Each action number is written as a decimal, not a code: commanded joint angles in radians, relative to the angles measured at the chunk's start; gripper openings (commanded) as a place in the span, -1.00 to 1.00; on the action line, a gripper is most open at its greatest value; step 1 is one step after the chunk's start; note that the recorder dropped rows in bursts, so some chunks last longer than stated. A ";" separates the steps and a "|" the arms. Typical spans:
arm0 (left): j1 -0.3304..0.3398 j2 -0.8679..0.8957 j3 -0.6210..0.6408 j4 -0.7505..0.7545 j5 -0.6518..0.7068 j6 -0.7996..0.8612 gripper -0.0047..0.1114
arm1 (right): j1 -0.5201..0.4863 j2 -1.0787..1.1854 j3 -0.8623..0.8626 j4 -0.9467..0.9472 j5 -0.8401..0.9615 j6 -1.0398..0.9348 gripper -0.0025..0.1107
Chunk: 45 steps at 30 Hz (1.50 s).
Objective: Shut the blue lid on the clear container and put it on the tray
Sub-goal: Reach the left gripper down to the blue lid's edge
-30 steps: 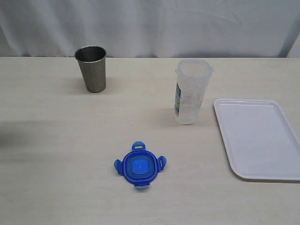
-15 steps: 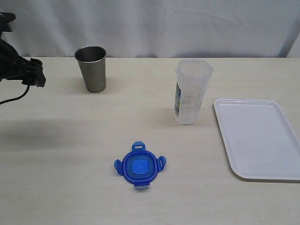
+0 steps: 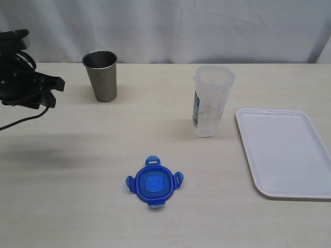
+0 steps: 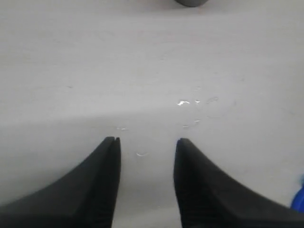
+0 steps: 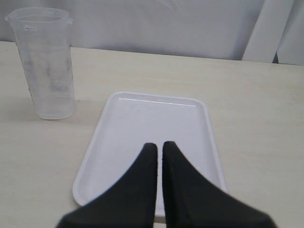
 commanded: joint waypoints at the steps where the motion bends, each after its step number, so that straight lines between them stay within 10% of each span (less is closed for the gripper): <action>1: -0.013 -0.001 0.005 -0.046 0.032 -0.001 -0.27 | -0.007 -0.004 0.003 -0.006 -0.004 0.000 -0.88; 28: -0.363 0.116 0.036 -0.187 0.012 0.022 -0.06 | -0.007 -0.004 0.003 -0.006 -0.004 -0.001 -0.88; 45: -0.431 0.256 0.036 -0.183 0.012 -0.060 0.07 | -0.007 -0.004 0.003 -0.006 -0.004 -0.001 -0.88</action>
